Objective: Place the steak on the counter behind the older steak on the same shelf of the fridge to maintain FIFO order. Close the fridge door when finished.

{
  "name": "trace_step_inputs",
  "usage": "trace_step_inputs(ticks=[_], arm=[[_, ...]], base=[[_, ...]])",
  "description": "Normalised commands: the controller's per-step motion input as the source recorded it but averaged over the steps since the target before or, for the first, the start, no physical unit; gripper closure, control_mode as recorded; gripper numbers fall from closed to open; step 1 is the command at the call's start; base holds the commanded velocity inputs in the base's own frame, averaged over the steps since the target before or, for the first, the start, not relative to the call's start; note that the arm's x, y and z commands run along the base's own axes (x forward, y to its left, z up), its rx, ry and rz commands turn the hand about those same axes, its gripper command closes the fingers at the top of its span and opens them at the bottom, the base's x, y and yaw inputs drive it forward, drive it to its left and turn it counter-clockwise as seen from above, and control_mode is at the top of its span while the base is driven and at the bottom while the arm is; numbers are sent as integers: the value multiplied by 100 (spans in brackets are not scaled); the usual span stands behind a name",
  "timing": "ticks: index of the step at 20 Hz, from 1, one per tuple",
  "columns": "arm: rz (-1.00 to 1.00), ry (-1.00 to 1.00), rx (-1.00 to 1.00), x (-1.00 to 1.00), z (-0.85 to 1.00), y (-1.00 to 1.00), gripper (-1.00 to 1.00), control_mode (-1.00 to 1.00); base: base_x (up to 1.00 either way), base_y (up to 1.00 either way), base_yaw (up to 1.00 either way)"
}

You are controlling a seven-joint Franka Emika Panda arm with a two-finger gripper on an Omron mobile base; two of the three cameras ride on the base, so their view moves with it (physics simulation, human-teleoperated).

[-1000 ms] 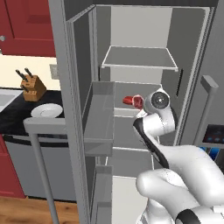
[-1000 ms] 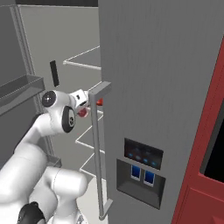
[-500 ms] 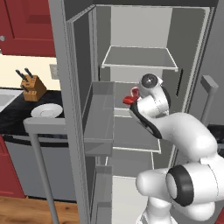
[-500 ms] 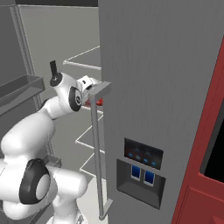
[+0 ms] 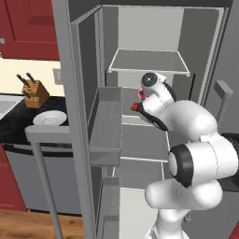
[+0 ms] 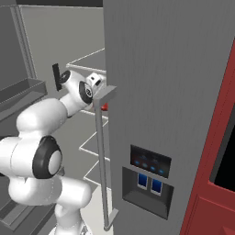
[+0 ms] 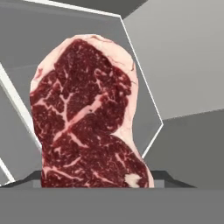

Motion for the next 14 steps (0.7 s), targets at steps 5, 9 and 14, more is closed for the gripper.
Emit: trace_step_inputs(ticks=[5, 9, 14], arm=[[15, 0, -14, 68, -32, 0, 100, -100], [17, 0, -11, 63, -46, 0, 100, -100], [12, -4, -8, 49, -11, 0, 100, -100]], base=[[0, 0, 0], [0, 0, 0], [0, 0, 0]])
